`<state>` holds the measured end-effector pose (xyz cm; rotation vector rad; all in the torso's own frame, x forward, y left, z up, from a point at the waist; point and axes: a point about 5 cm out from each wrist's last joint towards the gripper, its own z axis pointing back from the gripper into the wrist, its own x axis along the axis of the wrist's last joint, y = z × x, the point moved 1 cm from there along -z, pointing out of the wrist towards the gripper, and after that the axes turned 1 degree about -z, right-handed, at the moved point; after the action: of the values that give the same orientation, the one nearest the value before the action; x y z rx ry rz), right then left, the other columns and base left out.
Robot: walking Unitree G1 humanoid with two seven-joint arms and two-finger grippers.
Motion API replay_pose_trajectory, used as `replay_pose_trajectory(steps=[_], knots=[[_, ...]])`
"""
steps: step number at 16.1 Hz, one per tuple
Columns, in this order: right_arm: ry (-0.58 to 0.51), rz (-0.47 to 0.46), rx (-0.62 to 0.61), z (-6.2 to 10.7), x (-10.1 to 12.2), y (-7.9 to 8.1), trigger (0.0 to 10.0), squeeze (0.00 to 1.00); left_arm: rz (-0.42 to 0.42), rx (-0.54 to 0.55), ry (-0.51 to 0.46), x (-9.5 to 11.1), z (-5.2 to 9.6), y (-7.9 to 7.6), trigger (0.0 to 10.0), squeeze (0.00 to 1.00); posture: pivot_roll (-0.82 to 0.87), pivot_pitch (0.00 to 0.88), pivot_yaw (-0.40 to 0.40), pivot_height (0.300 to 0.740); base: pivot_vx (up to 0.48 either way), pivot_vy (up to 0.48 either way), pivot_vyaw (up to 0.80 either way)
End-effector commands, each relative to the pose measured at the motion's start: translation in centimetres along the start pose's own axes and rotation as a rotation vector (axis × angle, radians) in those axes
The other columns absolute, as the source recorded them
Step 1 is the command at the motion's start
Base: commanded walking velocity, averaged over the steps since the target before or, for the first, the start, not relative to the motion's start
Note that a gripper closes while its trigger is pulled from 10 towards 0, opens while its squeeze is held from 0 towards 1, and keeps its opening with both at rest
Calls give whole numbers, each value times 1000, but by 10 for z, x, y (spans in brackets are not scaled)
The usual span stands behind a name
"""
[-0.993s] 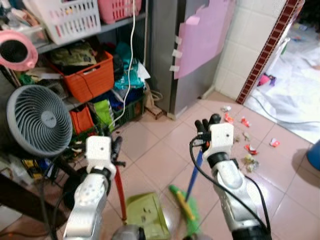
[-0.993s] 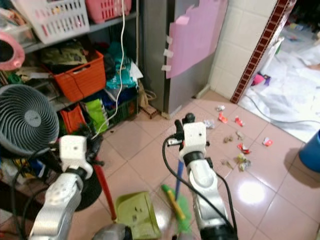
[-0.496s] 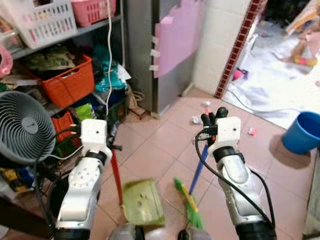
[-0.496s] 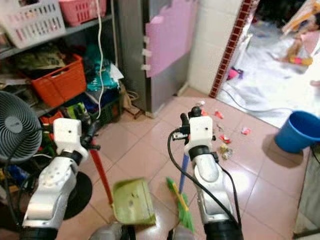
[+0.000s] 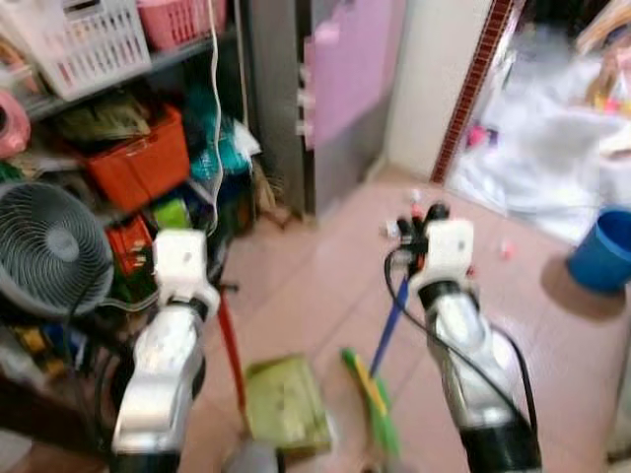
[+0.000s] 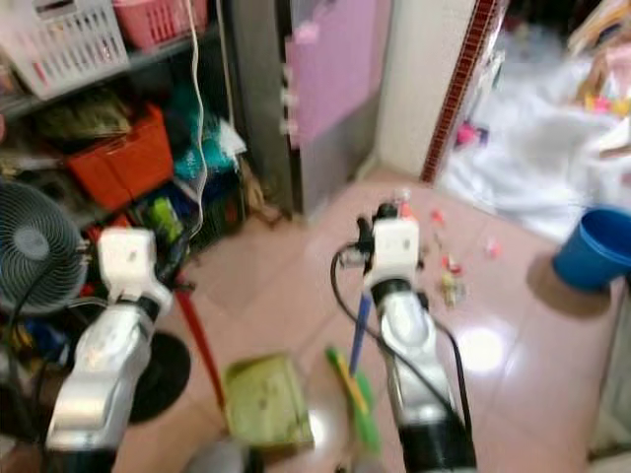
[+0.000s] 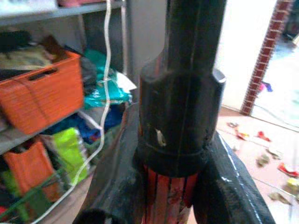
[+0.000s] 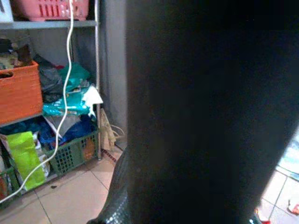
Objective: Sweep floor
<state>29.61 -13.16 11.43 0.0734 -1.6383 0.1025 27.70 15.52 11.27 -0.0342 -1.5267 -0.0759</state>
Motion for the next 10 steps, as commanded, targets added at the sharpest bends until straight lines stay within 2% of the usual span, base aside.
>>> replay_pose_trajectory(steps=[1, 5, 10], knots=[[39, 22, -22, 1, -6, -7, 10000, 0, 10, -13, -57, 14, -3, -4, 10000, 0, 61, 59, 3, 740, 412, 0, -656], [47, 36, 7, 2, -7, -5, 10000, 0, 27, -5, -54, 15, 0, -6, 10000, 0, 57, 85, -12, 740, 418, 0, -661], [61, 46, 5, 4, -10, -9, 10000, 0, 58, -7, -26, 10, 1, -9, 10000, 0, 47, 93, -15, 740, 332, 338, -755]])
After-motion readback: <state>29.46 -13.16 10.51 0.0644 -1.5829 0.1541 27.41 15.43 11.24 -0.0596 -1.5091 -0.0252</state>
